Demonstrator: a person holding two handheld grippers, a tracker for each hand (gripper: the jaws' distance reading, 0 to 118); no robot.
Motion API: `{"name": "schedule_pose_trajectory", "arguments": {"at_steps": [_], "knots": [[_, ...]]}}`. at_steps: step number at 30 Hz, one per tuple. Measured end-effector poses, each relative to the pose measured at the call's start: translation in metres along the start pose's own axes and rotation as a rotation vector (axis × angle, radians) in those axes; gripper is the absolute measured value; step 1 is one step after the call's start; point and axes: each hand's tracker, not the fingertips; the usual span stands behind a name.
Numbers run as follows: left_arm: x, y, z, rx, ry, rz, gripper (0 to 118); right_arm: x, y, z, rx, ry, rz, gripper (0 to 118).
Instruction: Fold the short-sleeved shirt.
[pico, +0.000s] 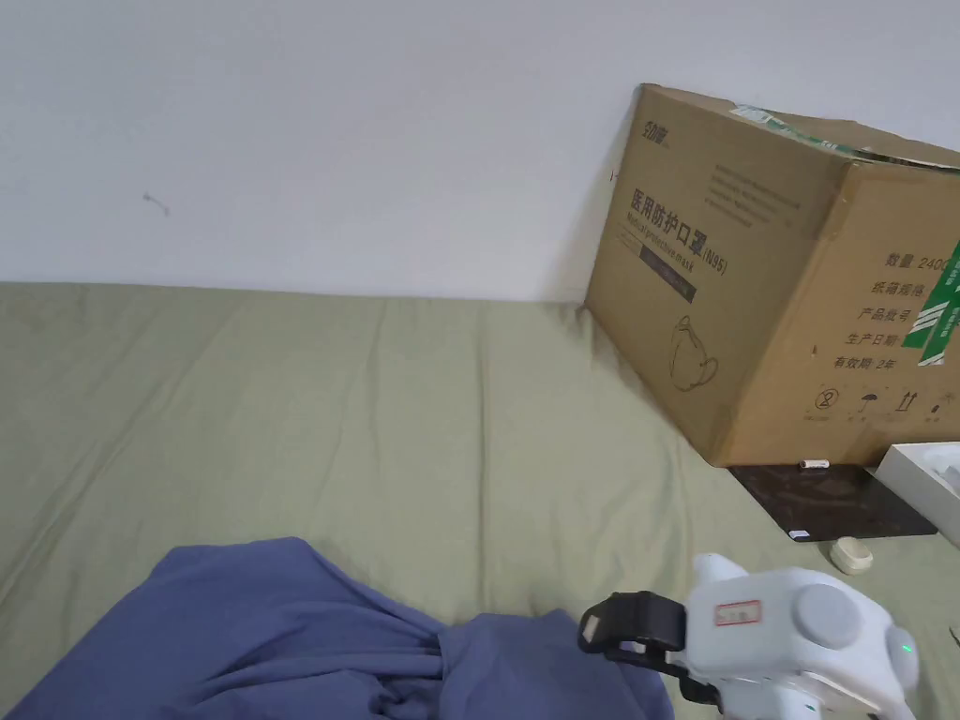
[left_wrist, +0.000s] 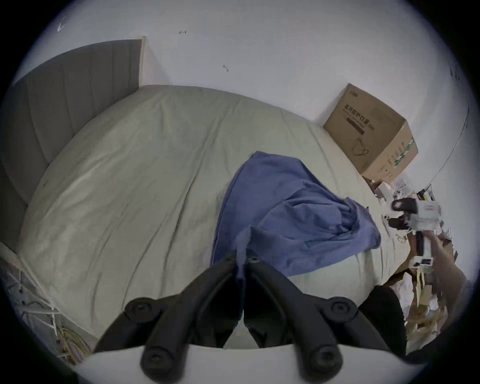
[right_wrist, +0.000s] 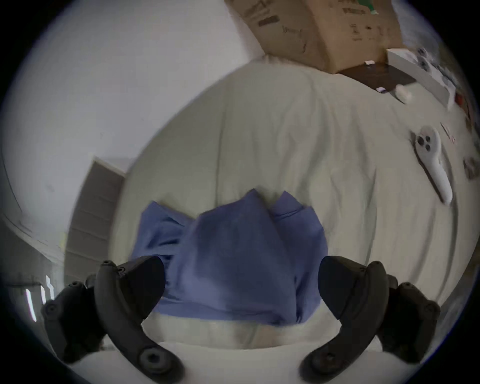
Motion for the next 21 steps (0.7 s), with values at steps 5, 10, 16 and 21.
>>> {"name": "schedule_pose_trajectory", "arguments": {"at_steps": [5, 10, 16, 21], "knots": [[0.007, 0.005, -0.005, -0.002, 0.032, -0.034, 1, -0.029, 0.004, -0.038, -0.129, -0.171, 0.263, 97], [0.011, 0.008, -0.005, 0.004, 0.042, -0.052, 1, -0.044, -0.007, -0.009, 0.025, -0.181, 0.463, 0], [0.002, 0.015, 0.004, 0.054, 0.027, -0.021, 1, -0.043, -0.01, 0.071, 0.172, -0.038, 0.37, 0], [0.003, 0.027, 0.027, 0.164, 0.015, 0.018, 1, -0.051, -0.016, 0.135, 0.348, -0.003, 0.399, 0]]}}
